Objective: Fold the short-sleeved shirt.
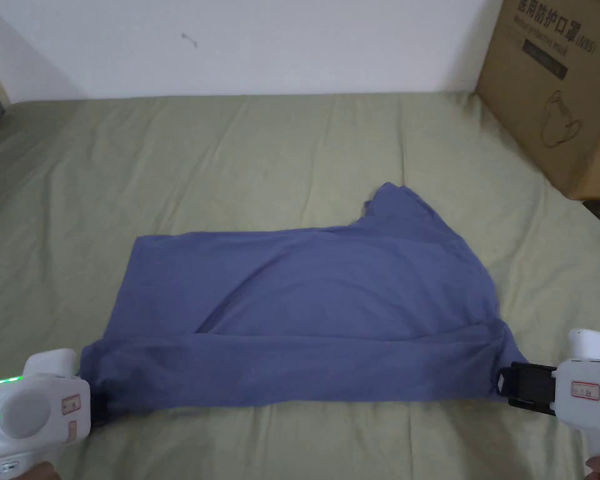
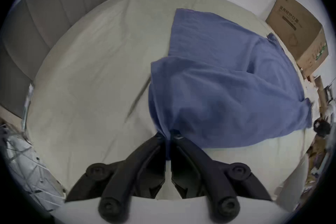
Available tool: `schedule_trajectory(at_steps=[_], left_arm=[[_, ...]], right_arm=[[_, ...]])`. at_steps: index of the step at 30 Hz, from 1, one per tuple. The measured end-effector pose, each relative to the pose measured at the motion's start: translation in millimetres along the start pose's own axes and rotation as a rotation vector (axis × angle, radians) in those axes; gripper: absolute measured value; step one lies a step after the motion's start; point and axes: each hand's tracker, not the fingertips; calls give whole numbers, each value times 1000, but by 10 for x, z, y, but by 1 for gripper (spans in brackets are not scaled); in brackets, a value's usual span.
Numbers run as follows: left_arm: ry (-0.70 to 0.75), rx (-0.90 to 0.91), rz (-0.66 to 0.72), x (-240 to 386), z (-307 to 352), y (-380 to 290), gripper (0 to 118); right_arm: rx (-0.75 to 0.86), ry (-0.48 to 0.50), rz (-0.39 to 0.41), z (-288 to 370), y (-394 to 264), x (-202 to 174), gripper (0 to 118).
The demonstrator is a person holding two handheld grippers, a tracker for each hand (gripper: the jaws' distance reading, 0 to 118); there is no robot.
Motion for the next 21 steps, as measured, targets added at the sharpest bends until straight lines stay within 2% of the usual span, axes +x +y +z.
schedule_trajectory(at_steps=[6, 7, 8, 9, 10, 12, 13, 14, 16, 21], left_arm=[[17, 22, -30, 50, 135, -15, 3], [22, 24, -44, 71, 144, -7, 3], [28, 22, -50, 92, 151, 7, 3], [32, 23, -57, 94, 159, -23, 3], [33, 22, -61, 106, 168, -14, 3], [38, 22, -73, 135, 199, -1, 3], [38, 25, -81, 51, 150, -4, 3], [38, 26, -88, 54, 169, 3, 3], [43, 31, -101, 57, 224, 20, 3], [30, 52, -105, -18, 423, 5, 3]], right_arm=[[17, -5, -4, -147, 198, 32, 88], [0, -7, 3, -231, 210, 40, 78], [-48, -41, 16, -348, 199, 46, 40], [-76, -67, 46, -429, 168, 30, 13], [-86, -68, 104, -499, 120, 4, 11], [-133, -81, 150, -595, 8, -94, 8], [-73, -107, 187, -566, 6, -142, 7], [-57, -126, 191, -491, 30, -185, 7], [-35, -97, 167, -395, 63, -200, 6], [-5, -89, 191, -47, 220, -57, 6]])
